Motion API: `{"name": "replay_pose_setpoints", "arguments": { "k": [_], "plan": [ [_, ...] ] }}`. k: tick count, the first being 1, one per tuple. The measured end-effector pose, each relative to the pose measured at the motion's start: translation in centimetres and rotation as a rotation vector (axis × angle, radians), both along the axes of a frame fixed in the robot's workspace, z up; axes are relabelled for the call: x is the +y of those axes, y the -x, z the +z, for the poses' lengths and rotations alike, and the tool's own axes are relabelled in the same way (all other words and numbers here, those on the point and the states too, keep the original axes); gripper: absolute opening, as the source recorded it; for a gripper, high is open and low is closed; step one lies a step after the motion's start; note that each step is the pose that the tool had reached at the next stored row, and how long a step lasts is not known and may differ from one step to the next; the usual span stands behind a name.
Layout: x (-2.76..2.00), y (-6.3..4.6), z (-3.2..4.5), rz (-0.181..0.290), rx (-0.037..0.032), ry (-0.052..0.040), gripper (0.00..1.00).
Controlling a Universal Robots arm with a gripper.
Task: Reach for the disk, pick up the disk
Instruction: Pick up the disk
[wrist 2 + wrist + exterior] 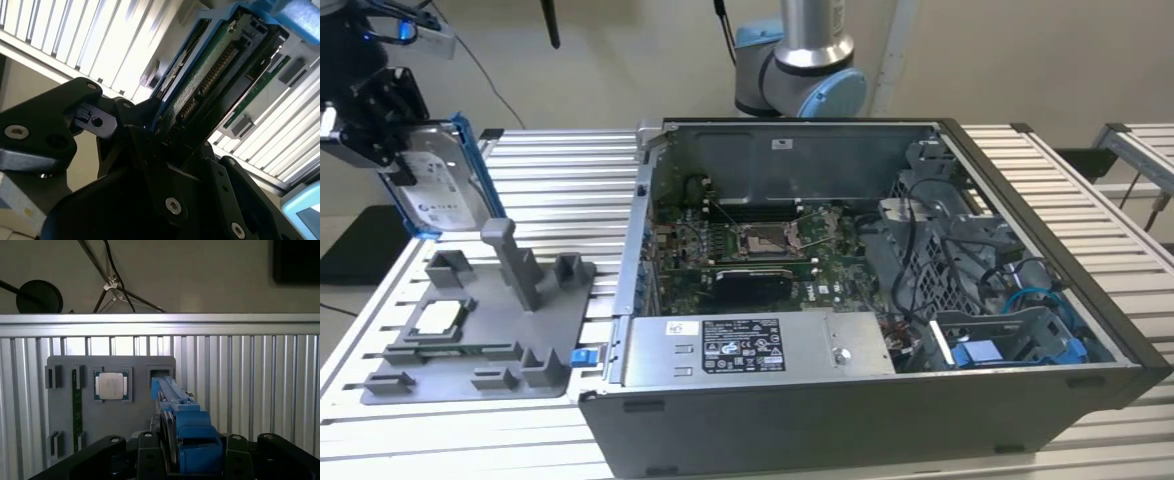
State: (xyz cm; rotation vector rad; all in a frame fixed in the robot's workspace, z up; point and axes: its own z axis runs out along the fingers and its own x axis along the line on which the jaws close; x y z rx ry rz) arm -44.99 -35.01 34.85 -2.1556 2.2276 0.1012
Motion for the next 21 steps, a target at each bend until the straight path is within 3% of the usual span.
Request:
{"name": "replay_pose_setpoints", "arguments": {
  "k": [12,17,21],
  "plan": [
    [0.0,0.0,1.31,0.0,-0.0004,0.0,0.0],
    [0.0,0.0,1.76,0.001,-0.0057,-0.0001,0.0],
    [0.0,0.0,2.23,0.001,-0.006,0.0,0.0]
  ]
}}
